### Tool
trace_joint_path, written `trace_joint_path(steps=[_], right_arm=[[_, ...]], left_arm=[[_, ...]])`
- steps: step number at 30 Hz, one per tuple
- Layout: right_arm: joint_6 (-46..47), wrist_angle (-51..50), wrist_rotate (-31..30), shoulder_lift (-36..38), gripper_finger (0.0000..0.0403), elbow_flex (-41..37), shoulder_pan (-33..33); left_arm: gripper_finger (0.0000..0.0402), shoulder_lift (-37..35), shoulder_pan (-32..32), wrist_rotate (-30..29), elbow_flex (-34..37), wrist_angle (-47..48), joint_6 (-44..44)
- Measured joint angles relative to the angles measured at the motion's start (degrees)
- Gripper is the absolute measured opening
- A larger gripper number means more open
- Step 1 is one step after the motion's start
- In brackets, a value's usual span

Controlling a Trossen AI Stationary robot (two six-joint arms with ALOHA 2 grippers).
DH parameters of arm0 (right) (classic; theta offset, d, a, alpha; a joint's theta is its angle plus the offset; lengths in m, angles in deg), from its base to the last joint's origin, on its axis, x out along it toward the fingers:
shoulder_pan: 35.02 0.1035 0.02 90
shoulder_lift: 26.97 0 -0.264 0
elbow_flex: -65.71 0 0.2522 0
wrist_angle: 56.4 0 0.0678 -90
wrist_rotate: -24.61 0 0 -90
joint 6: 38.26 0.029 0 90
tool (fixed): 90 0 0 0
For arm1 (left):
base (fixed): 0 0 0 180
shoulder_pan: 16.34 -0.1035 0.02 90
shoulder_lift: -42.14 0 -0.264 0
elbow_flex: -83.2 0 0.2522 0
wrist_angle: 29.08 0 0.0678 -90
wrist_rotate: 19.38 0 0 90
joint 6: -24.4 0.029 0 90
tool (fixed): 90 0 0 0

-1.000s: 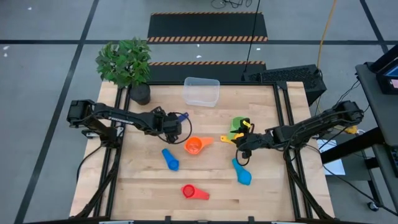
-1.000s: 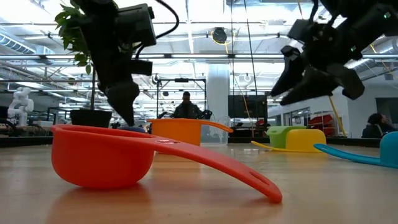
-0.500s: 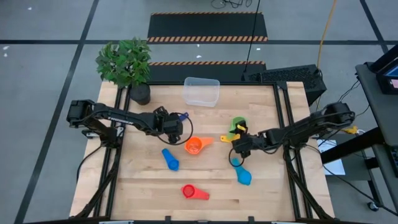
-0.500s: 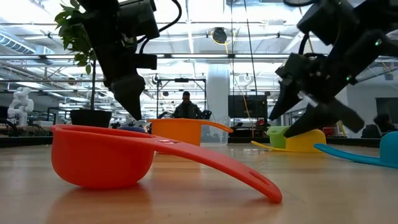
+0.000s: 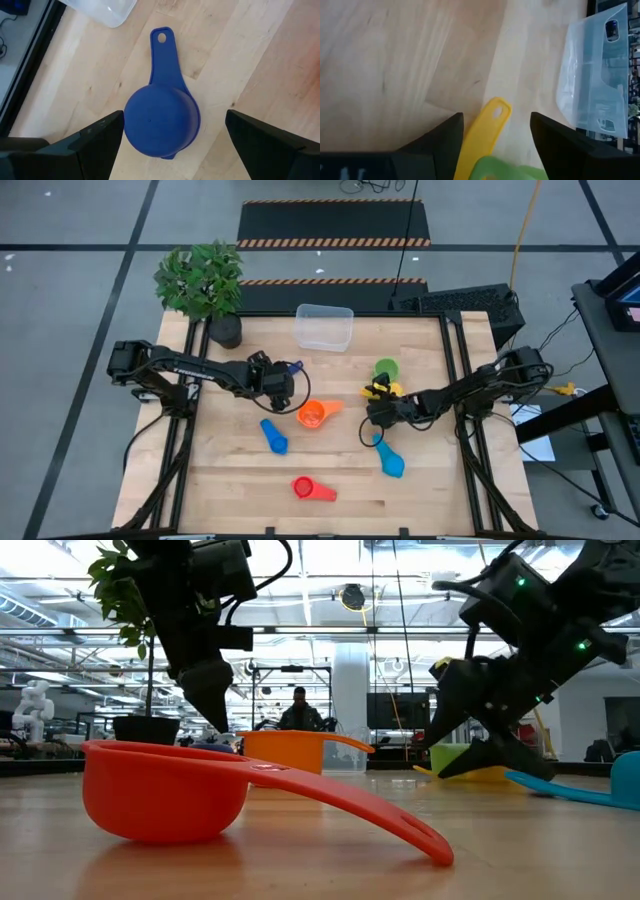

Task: Nest measuring cups in basket
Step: Stack the green measuring cup on top of the the orange measuring cup

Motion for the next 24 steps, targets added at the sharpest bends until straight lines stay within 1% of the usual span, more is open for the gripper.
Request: trace_joint_path(steps=[4, 9, 11, 14, 18, 24], right_arm=[[0.9, 0.4, -0.1, 0.7, 0.0206, 0.0, 0.0], [5.2, -4.7, -0.2, 2.3, 0.0206, 0.1, 0.0], [6.1, -7.3, -2.0, 3.0, 0.021, -0.1, 0.0], [6.5, -8.0, -4.2, 3.9, 0.0214, 0.0, 0.0], [6.4, -8.8, -4.9, 4.1, 0.0214, 0.0, 0.0], [6.5, -12.1, -7.8, 4.1, 0.0213, 0.0, 0.0]], left_arm=[[0.0353, 0.0, 0.0, 0.0, 0.0, 0.0, 0.1], [0.0353, 0.0, 0.0, 0.1, 0.0, 0.5, 0.1], [0.0353, 0.0, 0.0, 0.3, 0.0, 0.5, 0.1], [0.0353, 0.0, 0.0, 0.3, 0.0, 0.5, 0.1], [0.0353, 0.0, 0.0, 0.3, 0.0, 0.6, 0.1], [0.0353, 0.0, 0.0, 0.4, 0.0, 0.7, 0.0]])
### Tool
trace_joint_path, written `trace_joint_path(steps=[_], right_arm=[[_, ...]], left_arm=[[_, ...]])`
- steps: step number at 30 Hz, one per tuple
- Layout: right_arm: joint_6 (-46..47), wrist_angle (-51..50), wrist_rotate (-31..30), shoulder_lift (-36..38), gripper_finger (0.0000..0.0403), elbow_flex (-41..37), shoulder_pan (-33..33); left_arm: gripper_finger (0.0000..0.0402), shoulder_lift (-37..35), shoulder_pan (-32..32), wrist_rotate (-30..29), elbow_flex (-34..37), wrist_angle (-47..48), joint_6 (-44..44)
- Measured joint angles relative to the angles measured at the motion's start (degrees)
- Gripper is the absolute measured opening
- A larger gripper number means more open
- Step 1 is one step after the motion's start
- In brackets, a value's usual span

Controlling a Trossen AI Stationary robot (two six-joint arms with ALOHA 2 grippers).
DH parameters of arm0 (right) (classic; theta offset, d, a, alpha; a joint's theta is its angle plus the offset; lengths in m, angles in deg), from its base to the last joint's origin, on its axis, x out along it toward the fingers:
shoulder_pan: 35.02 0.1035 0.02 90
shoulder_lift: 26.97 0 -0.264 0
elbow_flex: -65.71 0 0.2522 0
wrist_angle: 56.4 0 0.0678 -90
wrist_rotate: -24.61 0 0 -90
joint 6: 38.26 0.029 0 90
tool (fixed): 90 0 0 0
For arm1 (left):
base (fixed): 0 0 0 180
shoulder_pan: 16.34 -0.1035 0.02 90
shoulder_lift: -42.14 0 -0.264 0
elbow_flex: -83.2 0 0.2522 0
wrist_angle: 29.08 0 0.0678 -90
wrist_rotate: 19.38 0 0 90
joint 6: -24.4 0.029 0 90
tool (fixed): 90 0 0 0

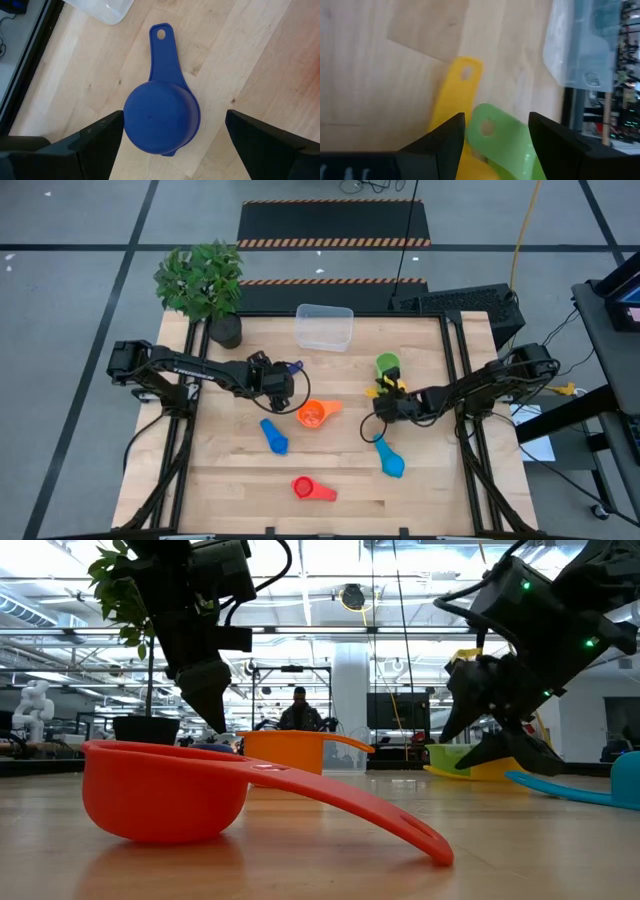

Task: Nest measuring cups in basket
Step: Stack the green measuring cup on top of the the orange measuring cup

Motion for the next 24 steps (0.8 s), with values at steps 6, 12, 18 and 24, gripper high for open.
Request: trace_joint_path(steps=[6, 12, 18, 24], right_arm=[[-0.4, -1.1, -2.8, 0.0, 0.0212, 0.0, 0.0], [-1.3, -1.1, -2.8, 0.0, 0.0205, 0.0, 0.0], [-1.5, -1.1, -2.8, 0.0, 0.0162, 0.0, 0.0], [-1.5, -1.1, -2.8, 0.0, 0.0112, 0.0, 0.0]], left_arm=[[0.0353, 0.0, 0.0, 0.0, 0.0, 0.0, -0.1], [0.0353, 0.0, 0.0, 0.0, 0.0, 0.0, -0.1], [0.0353, 0.0, 0.0, 0.0, 0.0, 0.0, -0.1], [0.0353, 0.0, 0.0, 0.0, 0.0, 0.0, -0.1]])
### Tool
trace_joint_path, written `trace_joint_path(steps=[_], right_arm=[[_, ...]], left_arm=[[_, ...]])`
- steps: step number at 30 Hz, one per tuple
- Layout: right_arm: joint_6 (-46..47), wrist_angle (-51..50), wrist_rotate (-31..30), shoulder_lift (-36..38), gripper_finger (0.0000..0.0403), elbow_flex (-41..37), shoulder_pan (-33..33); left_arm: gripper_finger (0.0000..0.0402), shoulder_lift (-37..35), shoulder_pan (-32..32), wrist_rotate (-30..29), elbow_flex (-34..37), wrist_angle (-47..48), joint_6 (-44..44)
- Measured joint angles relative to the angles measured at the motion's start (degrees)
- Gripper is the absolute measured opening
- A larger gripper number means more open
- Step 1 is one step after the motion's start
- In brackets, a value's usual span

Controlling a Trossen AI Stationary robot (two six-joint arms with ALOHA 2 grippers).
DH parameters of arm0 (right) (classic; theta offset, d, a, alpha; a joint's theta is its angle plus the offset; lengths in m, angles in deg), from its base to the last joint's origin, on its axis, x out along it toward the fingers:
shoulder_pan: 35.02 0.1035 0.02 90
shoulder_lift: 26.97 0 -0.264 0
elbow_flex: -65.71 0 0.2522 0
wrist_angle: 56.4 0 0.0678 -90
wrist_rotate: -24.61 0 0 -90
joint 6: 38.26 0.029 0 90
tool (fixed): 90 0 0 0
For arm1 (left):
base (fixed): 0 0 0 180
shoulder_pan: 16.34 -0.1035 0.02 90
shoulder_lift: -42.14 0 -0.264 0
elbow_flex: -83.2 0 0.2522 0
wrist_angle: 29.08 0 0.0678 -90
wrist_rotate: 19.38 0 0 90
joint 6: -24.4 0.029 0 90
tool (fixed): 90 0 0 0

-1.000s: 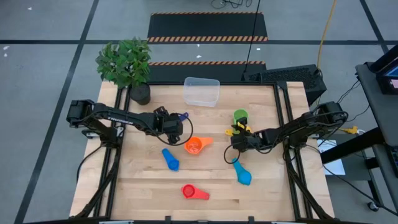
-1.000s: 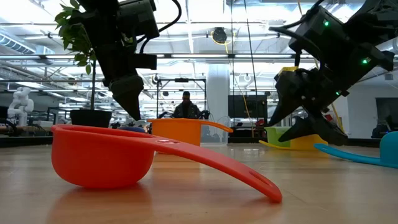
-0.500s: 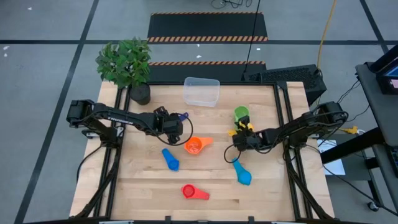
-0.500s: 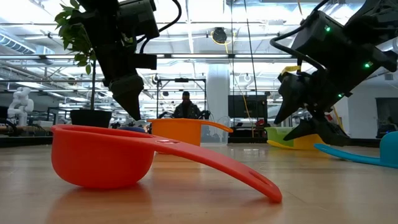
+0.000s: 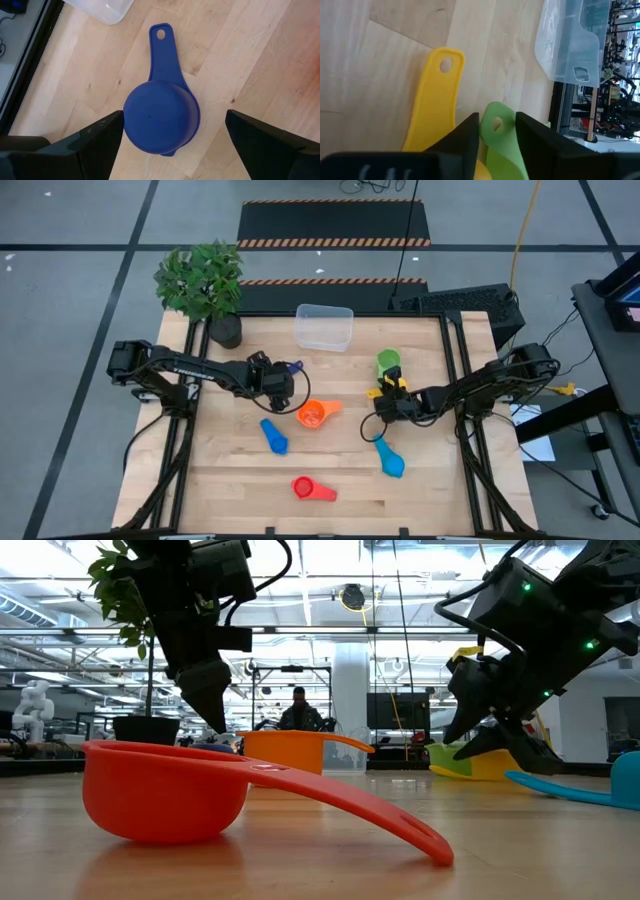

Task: Nest measuring cups in basket
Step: Stack the green measuring cup on top of the the orange measuring cup

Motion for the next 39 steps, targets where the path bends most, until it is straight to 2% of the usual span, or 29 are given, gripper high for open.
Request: trace_joint_path(steps=[14, 18, 29, 39], right_arm=[[-0.7, 0.0, -0.6, 0.0, 0.0026, 0.0, 0.0], [-0.7, 0.0, -2.8, 0.0, 0.0007, 0.0, 0.0], [-0.5, 0.1, -2.8, 1.8, 0.0001, 0.0, 0.0], [1.8, 0.1, -2.6, 13.9, 0.0001, 0.0, 3.2]], left_arm=[[0.0353, 0.0, 0.0, 0.0, 0.0, 0.0, 0.1], [0.0353, 0.0, 0.0, 0.0, 0.0, 0.0, 0.1], [0.0353, 0.0, 0.0, 0.0, 0.0, 0.0, 0.1], [0.0353, 0.0, 0.0, 0.0, 0.0, -1.3, 0.1]])
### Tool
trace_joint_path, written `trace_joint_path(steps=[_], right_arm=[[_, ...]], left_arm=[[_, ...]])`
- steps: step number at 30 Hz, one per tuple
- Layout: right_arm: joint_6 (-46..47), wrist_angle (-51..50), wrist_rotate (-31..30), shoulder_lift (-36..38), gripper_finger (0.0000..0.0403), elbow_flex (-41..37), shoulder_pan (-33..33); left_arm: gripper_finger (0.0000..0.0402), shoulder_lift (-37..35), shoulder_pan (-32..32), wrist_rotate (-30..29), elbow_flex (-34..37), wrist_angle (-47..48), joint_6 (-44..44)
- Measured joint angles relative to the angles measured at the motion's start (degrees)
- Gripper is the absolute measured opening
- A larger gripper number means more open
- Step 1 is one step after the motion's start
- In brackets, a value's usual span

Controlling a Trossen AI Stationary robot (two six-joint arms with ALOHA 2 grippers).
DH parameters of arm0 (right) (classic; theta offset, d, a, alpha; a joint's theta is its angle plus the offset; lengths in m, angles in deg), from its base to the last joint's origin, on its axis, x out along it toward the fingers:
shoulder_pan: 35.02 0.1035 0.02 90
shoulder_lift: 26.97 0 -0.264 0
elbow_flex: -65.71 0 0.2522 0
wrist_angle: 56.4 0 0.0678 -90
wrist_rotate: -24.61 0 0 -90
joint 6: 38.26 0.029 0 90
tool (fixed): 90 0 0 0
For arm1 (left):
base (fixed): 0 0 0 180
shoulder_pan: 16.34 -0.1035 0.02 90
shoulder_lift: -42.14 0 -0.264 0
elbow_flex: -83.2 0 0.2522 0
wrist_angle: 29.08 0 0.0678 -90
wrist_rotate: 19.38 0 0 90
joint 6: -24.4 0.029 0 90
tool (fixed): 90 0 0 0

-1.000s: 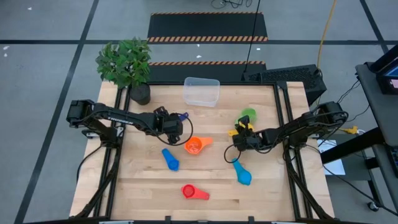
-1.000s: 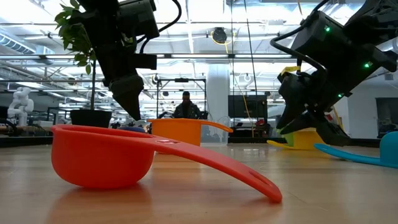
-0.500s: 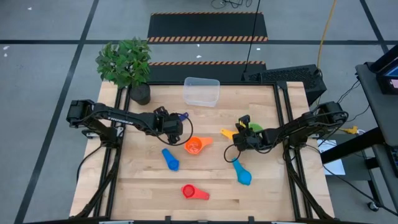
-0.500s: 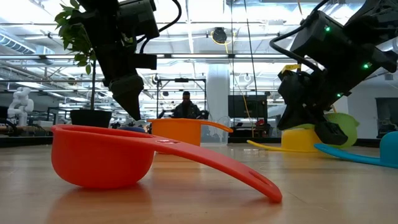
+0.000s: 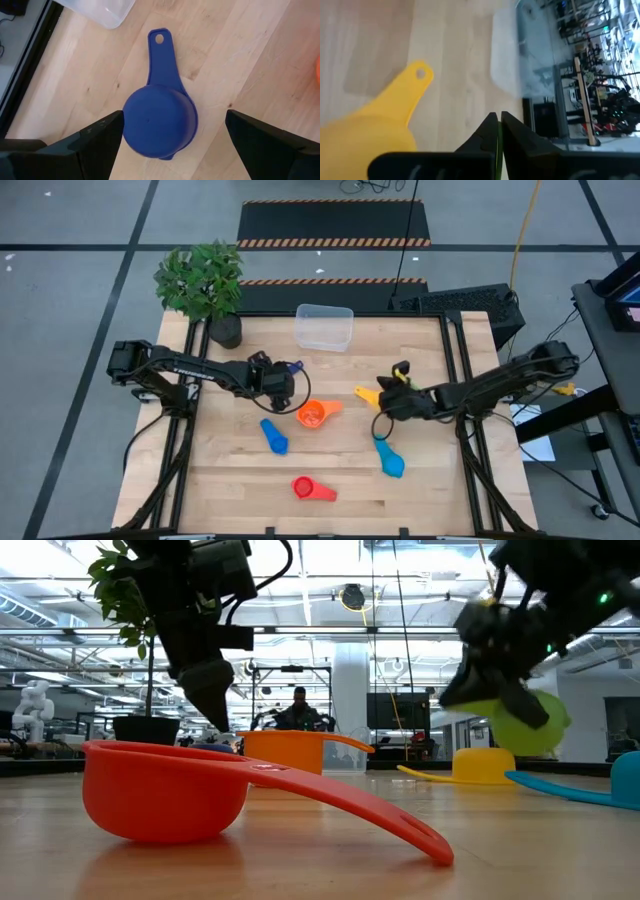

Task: Nest measuring cups in basket
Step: Stack the green measuring cup on top of the the orange measuring cup

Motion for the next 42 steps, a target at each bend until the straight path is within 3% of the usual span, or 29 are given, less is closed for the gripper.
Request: trace_joint_path(steps=[15, 25, 36, 42], right_arm=[[-0.2, 8.1, 7.7, 12.6, 0.0, 0.0, 5.8], [-1.0, 16.5, 9.9, 14.8, 0.0, 0.0, 8.0], [-1.4, 28.7, 21.9, 15.0, 0.0, 0.0, 8.4], [-0.4, 30.8, 22.8, 14.9, 0.0, 0.0, 8.4]], left_arm=[[0.0353, 0.0, 0.3, 4.9, 0.0, -12.4, 4.6], [0.0353, 0.0, 3.0, 5.7, 0.0, -23.4, 10.0], [0.0353, 0.0, 5.6, 10.3, 0.0, -45.4, 17.4], [0.0353, 0.0, 7.4, 10.6, 0.0, -52.6, 20.6]])
